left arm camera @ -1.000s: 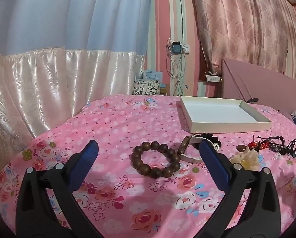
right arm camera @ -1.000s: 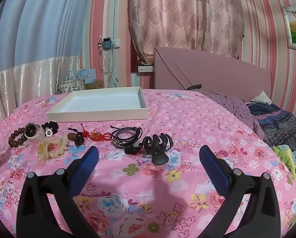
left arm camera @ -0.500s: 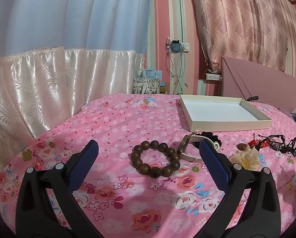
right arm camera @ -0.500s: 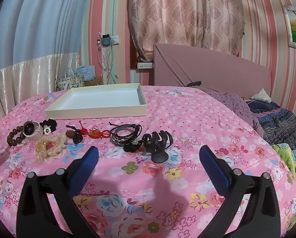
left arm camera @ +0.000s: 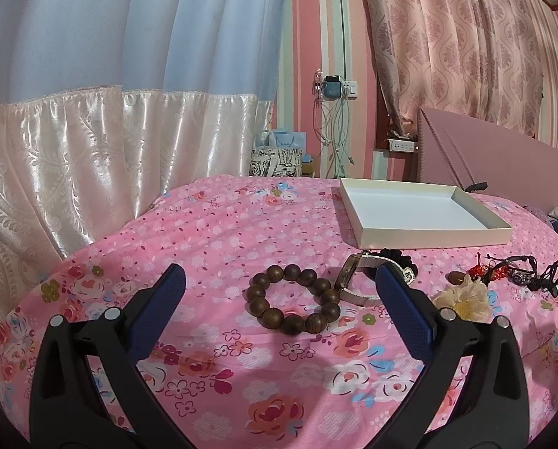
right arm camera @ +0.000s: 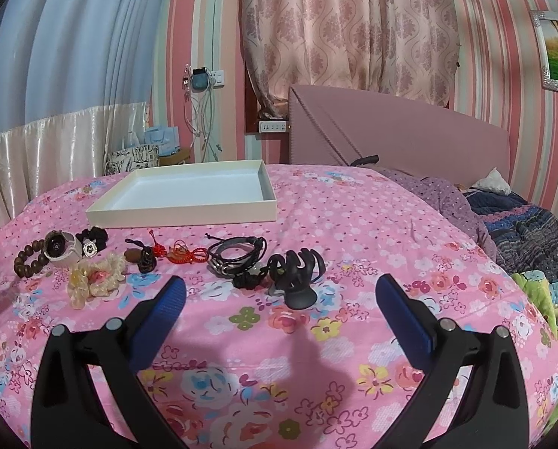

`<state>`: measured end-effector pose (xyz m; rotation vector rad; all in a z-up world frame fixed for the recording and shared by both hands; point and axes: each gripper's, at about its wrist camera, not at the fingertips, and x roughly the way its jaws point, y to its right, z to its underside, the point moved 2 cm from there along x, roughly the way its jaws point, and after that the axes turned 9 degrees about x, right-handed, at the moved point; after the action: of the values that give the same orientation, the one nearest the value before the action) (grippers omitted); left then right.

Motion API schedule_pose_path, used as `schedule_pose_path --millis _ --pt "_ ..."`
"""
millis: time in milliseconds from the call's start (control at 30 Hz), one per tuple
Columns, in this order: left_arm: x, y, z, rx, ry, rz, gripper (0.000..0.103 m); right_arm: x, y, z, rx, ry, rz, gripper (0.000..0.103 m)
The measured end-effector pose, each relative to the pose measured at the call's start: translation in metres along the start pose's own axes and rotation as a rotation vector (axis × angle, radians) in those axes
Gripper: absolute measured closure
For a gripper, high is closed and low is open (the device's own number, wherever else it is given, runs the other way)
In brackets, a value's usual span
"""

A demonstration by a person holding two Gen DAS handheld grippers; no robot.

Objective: Organize jewelry

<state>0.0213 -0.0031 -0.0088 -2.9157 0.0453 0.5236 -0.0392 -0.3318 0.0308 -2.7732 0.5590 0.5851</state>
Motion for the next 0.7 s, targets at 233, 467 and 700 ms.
schedule_pose_path --millis 233,467,700 --pt "0.0019 -0.0006 0.0003 0.002 0.000 0.000 0.003 -0.0002 0.0001 0.0004 0.001 0.001 0.000 0.002" --pt "0.0011 -0.0015 0.0010 -0.002 -0.004 -0.001 0.003 0.0005 0.0000 0.0009 0.000 -0.004 0.000 0.002" --pt "0.0022 -0.0016 0.0013 -0.009 0.003 0.000 0.003 0.0005 -0.0002 0.0004 -0.001 -0.002 0.000 0.002"
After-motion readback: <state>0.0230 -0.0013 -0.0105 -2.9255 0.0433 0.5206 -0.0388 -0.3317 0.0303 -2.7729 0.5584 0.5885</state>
